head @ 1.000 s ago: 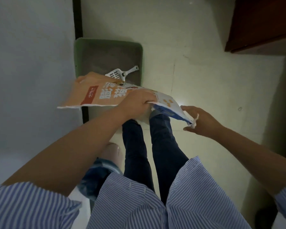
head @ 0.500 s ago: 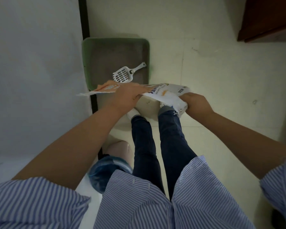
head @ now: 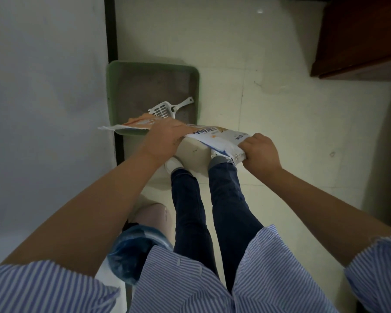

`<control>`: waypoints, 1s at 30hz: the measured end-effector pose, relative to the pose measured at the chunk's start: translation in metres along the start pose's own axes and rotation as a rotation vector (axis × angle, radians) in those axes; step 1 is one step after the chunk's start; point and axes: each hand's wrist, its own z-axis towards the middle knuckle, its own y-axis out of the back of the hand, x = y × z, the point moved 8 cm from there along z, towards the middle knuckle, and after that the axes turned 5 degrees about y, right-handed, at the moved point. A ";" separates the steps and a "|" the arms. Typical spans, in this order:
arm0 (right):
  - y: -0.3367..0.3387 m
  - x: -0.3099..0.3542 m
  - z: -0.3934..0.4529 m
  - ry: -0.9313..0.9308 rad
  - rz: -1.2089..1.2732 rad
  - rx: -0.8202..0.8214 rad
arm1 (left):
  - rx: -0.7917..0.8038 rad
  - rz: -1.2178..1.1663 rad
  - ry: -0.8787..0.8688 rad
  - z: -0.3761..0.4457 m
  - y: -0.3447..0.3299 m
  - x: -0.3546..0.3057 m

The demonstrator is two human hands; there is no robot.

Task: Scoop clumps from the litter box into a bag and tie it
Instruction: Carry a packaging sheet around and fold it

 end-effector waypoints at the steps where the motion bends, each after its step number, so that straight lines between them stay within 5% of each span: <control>1: 0.001 0.000 0.000 -0.004 -0.011 -0.003 | 0.003 0.002 -0.001 -0.002 -0.001 0.001; 16: 0.011 -0.010 -0.027 -0.076 -0.059 -0.151 | -0.048 -0.005 -0.143 0.015 -0.024 -0.030; 30: 0.021 0.007 -0.028 0.001 -0.024 -0.260 | -0.062 0.137 -0.101 0.009 -0.020 -0.017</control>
